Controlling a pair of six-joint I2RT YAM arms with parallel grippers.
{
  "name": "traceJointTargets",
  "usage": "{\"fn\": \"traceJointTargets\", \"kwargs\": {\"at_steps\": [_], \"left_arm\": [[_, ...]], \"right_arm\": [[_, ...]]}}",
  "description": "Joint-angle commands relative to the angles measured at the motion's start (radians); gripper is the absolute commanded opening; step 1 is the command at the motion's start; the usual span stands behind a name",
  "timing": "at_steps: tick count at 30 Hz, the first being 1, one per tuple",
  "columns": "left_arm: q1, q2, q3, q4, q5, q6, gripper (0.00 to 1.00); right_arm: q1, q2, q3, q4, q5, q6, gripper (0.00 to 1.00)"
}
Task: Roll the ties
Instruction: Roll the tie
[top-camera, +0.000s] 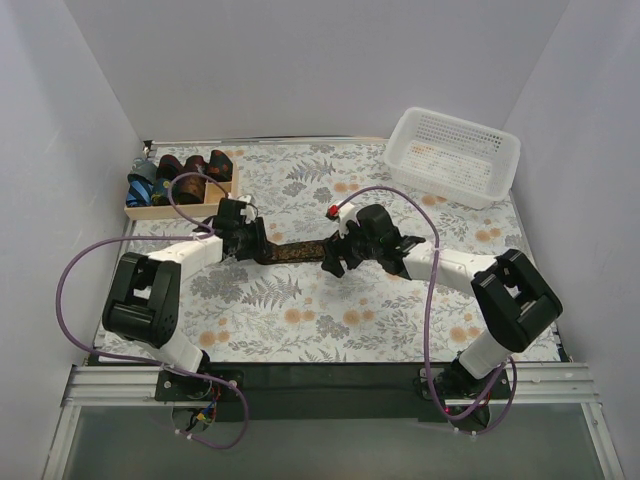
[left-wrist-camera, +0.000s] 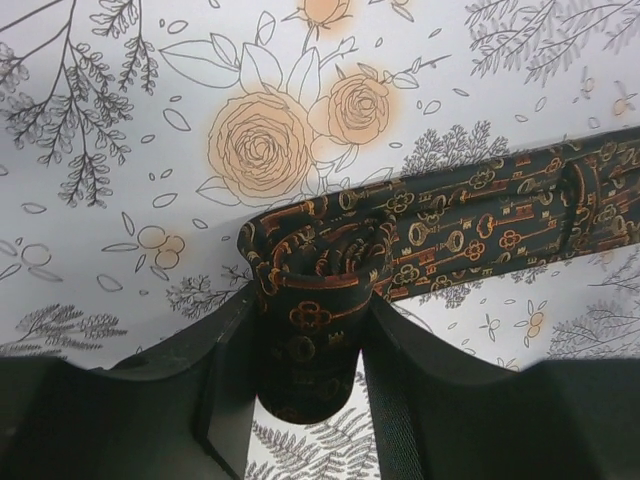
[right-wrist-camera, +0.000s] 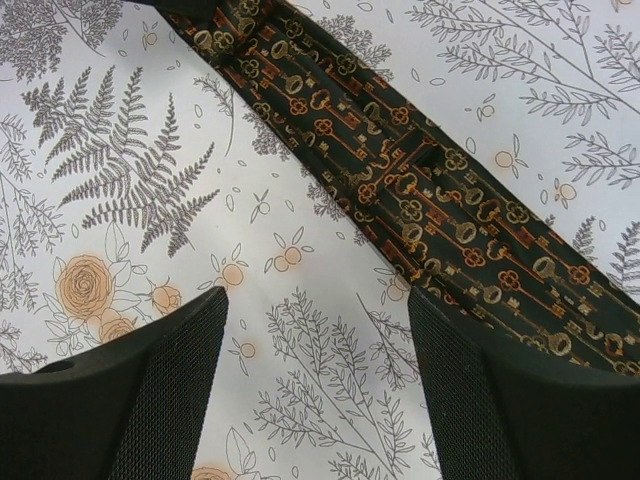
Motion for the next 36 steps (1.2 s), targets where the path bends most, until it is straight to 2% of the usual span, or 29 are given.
{"fn": "traceJointTargets", "kwargs": {"at_steps": [1, 6, 10, 17, 24, 28, 33, 36], "left_arm": [[-0.026, 0.012, 0.057, -0.209, -0.154, 0.023, 0.38], [-0.051, 0.025, 0.132, -0.384, -0.387, 0.027, 0.36], [-0.082, 0.045, 0.19, -0.516, -0.624, 0.032, 0.36], [-0.132, 0.083, 0.273, -0.6, -0.902, 0.044, 0.36], [-0.249, 0.213, 0.353, -0.65, -1.037, 0.023, 0.36], [-0.296, 0.27, 0.405, -0.682, -1.044, -0.012, 0.39], [-0.339, 0.319, 0.466, -0.708, -1.025, -0.034, 0.53], [-0.368, 0.345, 0.5, -0.725, -1.004, -0.046, 0.57]], "right_arm": [[-0.005, -0.063, -0.018, 0.021, 0.058, -0.017, 0.67], [-0.007, -0.094, -0.033, -0.016, 0.126, -0.018, 0.67], [-0.008, -0.101, -0.043, -0.028, 0.16, -0.017, 0.67], [-0.008, -0.117, -0.055, -0.033, 0.181, -0.017, 0.67], [-0.008, -0.118, -0.055, -0.034, 0.191, -0.017, 0.67], [-0.01, -0.12, -0.06, -0.034, 0.2, -0.017, 0.67], [-0.013, -0.121, -0.064, -0.033, 0.206, -0.017, 0.67], [-0.013, -0.124, -0.069, -0.034, 0.207, -0.018, 0.67]]}}
